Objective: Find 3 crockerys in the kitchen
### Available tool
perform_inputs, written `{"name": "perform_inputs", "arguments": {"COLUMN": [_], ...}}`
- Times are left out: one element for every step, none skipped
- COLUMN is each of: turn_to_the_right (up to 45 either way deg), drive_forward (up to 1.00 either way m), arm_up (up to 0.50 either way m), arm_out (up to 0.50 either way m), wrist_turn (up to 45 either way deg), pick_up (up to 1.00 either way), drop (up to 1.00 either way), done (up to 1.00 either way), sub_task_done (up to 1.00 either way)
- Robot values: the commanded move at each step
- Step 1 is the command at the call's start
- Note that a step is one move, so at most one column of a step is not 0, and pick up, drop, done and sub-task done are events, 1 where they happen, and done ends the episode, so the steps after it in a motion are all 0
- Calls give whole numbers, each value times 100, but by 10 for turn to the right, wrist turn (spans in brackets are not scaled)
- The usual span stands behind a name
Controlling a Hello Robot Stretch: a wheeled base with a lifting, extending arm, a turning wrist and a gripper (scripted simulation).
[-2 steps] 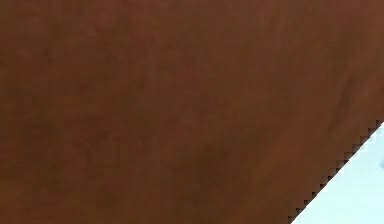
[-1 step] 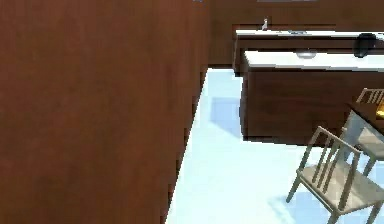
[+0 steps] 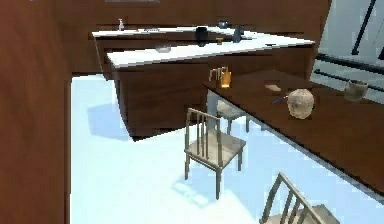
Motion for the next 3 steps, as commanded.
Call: {"name": "perform_inputs", "arguments": {"turn_to_the_right": [0, 180, 0], "drive_forward": [85, 0, 0], "arm_up": [0, 0, 0], "arm_out": [0, 0, 0], "wrist_turn": [0, 0, 0], "pick_up": [0, 0, 0], "drop": [0, 0, 0], "done": [0, 0, 100], "sub_task_done": [0, 0, 0]}}
